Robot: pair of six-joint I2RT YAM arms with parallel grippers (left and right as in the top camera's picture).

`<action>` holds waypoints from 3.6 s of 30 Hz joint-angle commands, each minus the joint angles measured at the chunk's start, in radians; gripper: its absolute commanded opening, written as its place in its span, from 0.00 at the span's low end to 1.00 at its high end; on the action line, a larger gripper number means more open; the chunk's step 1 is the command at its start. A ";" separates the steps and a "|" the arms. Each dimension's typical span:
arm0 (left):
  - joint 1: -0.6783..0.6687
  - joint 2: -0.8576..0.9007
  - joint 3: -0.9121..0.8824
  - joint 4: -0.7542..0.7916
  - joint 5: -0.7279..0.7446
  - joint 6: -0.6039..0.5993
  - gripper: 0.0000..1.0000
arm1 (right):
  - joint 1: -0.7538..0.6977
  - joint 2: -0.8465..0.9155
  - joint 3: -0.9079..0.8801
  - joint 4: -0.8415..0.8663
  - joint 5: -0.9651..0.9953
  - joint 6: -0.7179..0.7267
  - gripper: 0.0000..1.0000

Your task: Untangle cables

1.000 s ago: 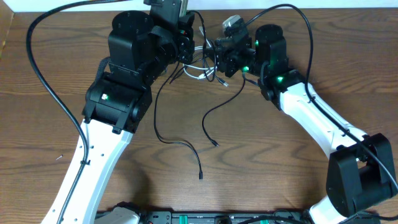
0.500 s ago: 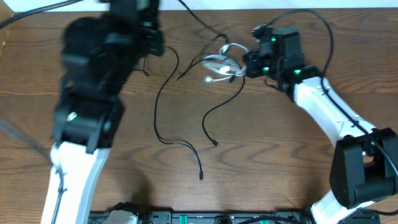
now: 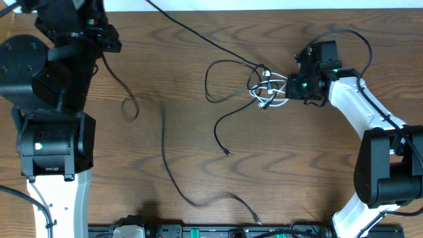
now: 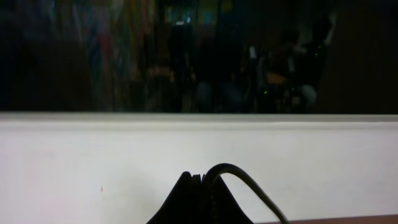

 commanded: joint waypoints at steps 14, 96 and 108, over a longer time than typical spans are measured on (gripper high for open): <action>-0.115 0.211 0.012 -0.321 0.154 -0.063 0.08 | -0.016 -0.011 0.002 0.045 -0.286 -0.153 0.01; -0.442 1.064 0.010 0.020 0.348 0.237 0.72 | -0.011 -0.035 0.004 0.000 -0.318 -0.209 0.01; -0.447 1.064 0.010 0.161 0.364 0.157 0.40 | -0.011 -0.035 0.004 0.000 -0.315 -0.209 0.01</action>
